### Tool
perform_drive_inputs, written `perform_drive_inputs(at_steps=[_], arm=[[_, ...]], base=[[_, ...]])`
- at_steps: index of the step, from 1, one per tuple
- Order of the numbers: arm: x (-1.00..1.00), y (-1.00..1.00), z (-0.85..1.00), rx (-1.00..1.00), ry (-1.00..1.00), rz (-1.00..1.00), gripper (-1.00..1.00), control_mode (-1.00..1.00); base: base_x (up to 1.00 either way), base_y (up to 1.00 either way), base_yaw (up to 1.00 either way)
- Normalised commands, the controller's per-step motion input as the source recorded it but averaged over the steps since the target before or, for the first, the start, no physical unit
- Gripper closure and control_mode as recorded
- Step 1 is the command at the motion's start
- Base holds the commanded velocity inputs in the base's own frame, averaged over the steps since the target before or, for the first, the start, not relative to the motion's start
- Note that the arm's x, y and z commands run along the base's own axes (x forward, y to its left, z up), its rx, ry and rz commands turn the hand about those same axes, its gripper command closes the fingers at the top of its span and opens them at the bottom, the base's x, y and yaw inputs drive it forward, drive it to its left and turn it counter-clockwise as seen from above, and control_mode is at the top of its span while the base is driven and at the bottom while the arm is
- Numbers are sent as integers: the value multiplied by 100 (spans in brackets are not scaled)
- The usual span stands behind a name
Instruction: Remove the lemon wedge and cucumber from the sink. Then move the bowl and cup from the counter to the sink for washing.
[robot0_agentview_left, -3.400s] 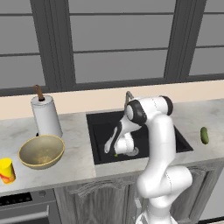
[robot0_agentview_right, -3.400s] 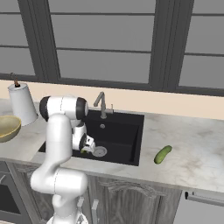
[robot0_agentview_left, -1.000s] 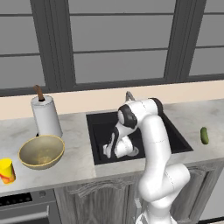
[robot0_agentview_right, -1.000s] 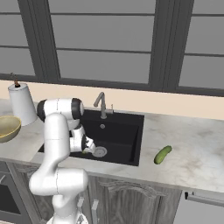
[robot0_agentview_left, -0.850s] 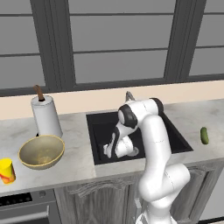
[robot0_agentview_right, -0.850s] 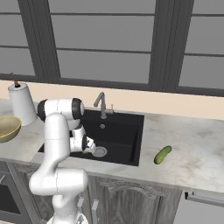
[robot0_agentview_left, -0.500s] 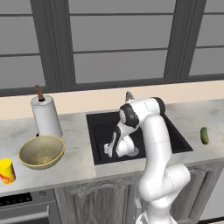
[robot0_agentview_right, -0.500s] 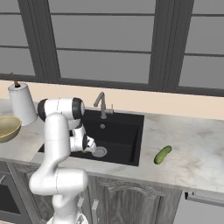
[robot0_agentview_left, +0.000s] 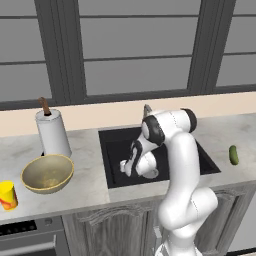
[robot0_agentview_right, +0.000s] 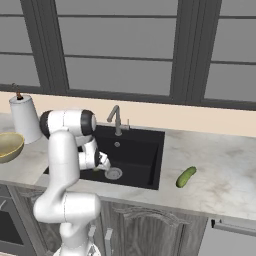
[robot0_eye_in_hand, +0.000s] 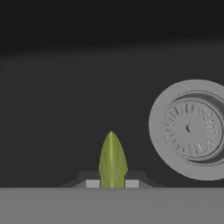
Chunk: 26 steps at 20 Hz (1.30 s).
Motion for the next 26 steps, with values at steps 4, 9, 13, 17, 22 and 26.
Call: perform_drive_inputs(at_steps=[4,9,13,17,22,26], arm=[[-15,0,37,-3,0,0,100,-100],[-21,0,39,-5,0,0,100,-100],[-22,0,36,-2,0,0,100,-100],[-22,1,32,0,0,0,100,-100],[-3,-1,45,0,1,0,100,-100],[0,-1,47,0,0,0,100,-100]], base=[[0,0,0],[0,0,0],[0,0,0],[0,0,0],[0,0,0],[0,0,0]])
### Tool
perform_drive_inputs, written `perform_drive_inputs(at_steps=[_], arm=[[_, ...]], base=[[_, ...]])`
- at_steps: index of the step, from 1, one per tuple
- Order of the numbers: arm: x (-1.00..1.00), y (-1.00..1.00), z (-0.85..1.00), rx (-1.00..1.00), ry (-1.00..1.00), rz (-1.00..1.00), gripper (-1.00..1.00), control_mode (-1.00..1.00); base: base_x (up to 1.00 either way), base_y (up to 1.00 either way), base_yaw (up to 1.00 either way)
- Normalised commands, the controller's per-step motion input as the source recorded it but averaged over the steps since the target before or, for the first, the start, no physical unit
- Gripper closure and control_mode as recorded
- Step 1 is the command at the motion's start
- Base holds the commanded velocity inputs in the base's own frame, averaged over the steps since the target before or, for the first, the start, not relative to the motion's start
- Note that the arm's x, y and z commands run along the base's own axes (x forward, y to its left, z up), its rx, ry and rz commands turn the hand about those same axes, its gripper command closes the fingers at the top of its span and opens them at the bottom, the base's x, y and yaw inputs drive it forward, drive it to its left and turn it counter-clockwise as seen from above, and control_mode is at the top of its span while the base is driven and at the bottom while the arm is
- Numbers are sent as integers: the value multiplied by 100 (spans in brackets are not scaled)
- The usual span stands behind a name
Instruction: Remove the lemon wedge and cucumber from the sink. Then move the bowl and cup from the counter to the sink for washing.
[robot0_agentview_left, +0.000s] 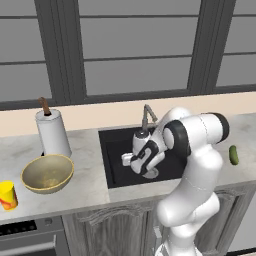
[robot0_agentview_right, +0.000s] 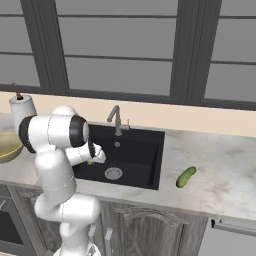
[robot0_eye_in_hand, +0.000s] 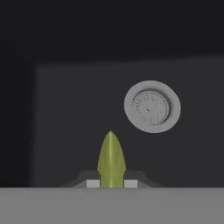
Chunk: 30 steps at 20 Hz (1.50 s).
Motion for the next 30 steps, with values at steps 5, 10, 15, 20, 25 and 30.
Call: perform_drive_inputs(at_steps=[5,10,15,20,25,30], arm=[[-4,-3,43,0,0,0,100,-100],[-2,-3,44,0,5,0,100,-100],[-11,-2,41,0,3,0,100,-100],[-26,0,29,0,0,0,100,-100],[-31,0,21,0,0,0,100,-100],[-26,0,21,0,0,0,100,-100]], base=[[0,0,0],[0,0,0],[0,0,0],[0,0,0],[0,0,0],[0,0,0]])
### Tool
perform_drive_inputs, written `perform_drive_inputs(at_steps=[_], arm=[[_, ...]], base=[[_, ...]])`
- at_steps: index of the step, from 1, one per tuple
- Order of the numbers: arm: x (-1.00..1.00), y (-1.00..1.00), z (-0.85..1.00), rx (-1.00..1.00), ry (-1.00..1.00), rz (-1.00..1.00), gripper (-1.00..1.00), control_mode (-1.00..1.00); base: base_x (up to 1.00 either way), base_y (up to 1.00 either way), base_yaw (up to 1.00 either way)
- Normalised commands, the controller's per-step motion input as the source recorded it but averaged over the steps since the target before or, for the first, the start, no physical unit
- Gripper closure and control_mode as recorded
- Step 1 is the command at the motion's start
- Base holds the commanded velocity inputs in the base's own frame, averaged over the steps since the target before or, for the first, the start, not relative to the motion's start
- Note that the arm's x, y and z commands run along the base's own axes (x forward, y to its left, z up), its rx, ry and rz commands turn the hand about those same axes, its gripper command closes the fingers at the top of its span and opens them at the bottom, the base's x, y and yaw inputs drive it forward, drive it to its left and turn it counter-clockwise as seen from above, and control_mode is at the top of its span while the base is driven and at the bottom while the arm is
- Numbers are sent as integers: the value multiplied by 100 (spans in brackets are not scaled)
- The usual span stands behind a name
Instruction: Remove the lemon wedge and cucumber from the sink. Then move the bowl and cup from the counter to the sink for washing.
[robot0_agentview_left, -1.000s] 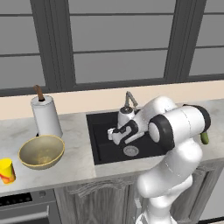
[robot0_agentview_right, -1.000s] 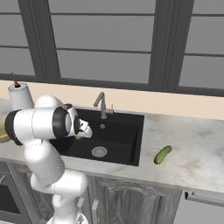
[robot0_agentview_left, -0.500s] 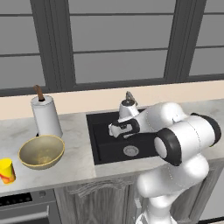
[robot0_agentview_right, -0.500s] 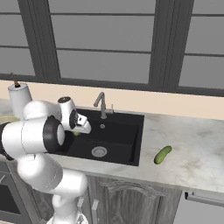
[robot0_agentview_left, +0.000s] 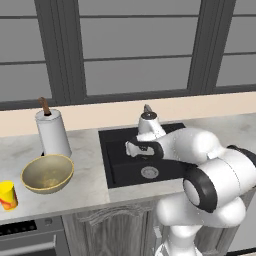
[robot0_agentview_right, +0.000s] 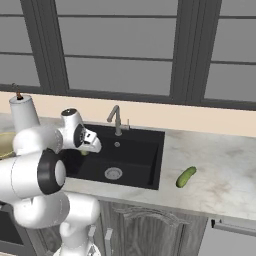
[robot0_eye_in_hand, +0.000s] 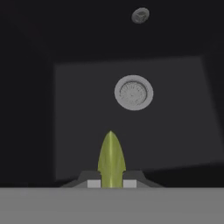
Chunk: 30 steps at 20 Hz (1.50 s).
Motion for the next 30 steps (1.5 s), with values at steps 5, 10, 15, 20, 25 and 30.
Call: perform_drive_inputs(at_steps=[5,10,15,20,25,30], arm=[[-33,0,17,2,0,0,100,-100],[-32,0,19,2,1,0,100,-100],[-30,-3,23,0,6,0,100,-100],[-36,-13,13,0,0,0,100,-100],[-28,-27,6,0,0,0,100,-100],[-27,-41,2,0,-1,0,100,-100]], base=[[0,0,0],[0,0,0],[0,0,0],[0,0,0],[0,0,0],[0,0,0]])
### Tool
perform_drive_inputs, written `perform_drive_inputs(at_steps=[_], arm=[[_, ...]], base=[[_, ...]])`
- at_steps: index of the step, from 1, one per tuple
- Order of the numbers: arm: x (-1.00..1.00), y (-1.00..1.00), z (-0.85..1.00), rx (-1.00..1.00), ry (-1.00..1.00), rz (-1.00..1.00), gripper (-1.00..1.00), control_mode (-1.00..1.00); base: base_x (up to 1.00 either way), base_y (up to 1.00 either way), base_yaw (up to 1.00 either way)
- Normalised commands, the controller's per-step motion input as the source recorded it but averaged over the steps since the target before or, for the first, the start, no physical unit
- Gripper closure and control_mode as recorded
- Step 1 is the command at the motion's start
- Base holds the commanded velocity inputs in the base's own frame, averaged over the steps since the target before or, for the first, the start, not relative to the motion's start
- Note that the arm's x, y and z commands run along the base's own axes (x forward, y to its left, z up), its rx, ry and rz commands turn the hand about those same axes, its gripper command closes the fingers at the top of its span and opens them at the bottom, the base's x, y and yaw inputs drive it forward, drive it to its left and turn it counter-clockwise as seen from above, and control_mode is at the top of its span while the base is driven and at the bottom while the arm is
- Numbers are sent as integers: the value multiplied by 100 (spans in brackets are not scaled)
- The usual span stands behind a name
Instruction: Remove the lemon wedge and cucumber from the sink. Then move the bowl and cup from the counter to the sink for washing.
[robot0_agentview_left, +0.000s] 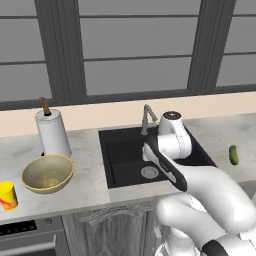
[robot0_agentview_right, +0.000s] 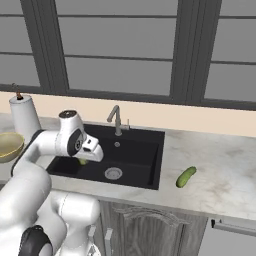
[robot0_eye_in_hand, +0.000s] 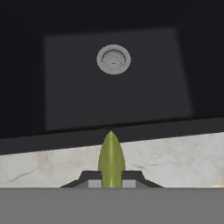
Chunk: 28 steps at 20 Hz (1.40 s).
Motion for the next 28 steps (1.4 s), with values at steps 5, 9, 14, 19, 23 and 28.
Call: perform_drive_inputs(at_steps=[5,9,14,19,23,28], arm=[[-24,-43,3,0,0,-3,100,-100],[-16,-46,4,0,0,-5,100,-100],[-5,-48,7,0,-1,-4,100,-100],[0,-49,14,0,0,-6,100,-100],[0,-50,17,0,0,-7,100,-100],[0,-52,16,0,0,-6,100,-100]], base=[[0,0,0],[0,0,0],[0,0,0],[0,0,0],[0,0,0],[0,0,0]])
